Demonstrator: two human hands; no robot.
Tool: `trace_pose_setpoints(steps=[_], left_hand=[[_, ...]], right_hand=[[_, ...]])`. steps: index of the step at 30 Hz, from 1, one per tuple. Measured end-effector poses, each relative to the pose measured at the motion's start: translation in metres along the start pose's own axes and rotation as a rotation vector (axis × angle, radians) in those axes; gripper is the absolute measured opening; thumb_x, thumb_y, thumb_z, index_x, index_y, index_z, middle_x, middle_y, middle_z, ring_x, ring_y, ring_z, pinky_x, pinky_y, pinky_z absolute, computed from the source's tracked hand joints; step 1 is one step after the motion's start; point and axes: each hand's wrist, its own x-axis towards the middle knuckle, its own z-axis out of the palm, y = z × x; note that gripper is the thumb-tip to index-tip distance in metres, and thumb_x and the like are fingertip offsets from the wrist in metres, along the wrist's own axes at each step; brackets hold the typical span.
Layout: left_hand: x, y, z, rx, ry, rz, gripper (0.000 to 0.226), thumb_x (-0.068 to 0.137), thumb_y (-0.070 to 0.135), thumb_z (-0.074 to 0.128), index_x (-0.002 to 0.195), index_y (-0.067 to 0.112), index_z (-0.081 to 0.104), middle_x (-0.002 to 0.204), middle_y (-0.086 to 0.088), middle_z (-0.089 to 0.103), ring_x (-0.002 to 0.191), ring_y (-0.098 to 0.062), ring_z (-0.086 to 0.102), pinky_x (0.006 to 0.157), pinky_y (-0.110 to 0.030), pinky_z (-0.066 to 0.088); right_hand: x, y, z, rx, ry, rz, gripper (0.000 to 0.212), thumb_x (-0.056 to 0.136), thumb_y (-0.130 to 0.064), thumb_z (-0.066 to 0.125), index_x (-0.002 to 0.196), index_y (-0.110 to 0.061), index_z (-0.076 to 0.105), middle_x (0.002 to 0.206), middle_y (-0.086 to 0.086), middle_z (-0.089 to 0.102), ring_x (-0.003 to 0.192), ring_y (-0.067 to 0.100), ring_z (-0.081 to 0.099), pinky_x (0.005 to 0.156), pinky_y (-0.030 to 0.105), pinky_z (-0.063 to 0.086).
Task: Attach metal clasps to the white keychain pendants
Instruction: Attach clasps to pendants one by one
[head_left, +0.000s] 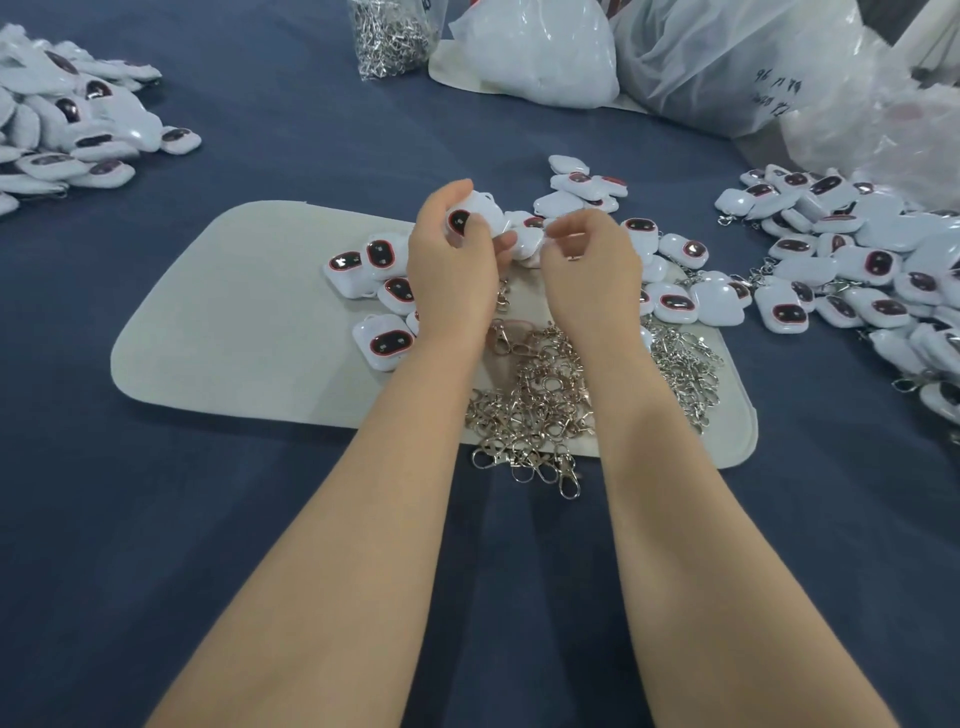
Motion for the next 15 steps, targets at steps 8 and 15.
trace_pose_setpoints(steps=[8, 15], left_hand=[[0.001, 0.002, -0.003, -0.062, 0.107, 0.016, 0.029, 0.093, 0.003, 0.041, 0.112, 0.016, 0.057, 0.123, -0.011, 0.057, 0.061, -0.004, 0.065, 0.075, -0.029, 0.056], [0.001, 0.001, -0.001, -0.068, 0.097, 0.025, 0.030, 0.093, 0.002, 0.040, 0.115, 0.012, 0.057, 0.121, -0.011, 0.056, 0.061, -0.005, 0.064, 0.074, -0.028, 0.056]], right_hand=[[-0.011, -0.001, 0.018, -0.598, -0.302, -0.113, 0.037, 0.088, -0.032, 0.058, 0.120, -0.015, 0.056, 0.125, 0.010, 0.053, 0.116, 0.032, 0.050, 0.095, 0.043, 0.043], [-0.010, 0.001, 0.019, -0.540, -0.299, -0.175, 0.027, 0.086, -0.010, 0.054, 0.112, -0.009, 0.058, 0.115, 0.012, 0.060, 0.108, 0.030, 0.053, 0.081, 0.034, 0.043]])
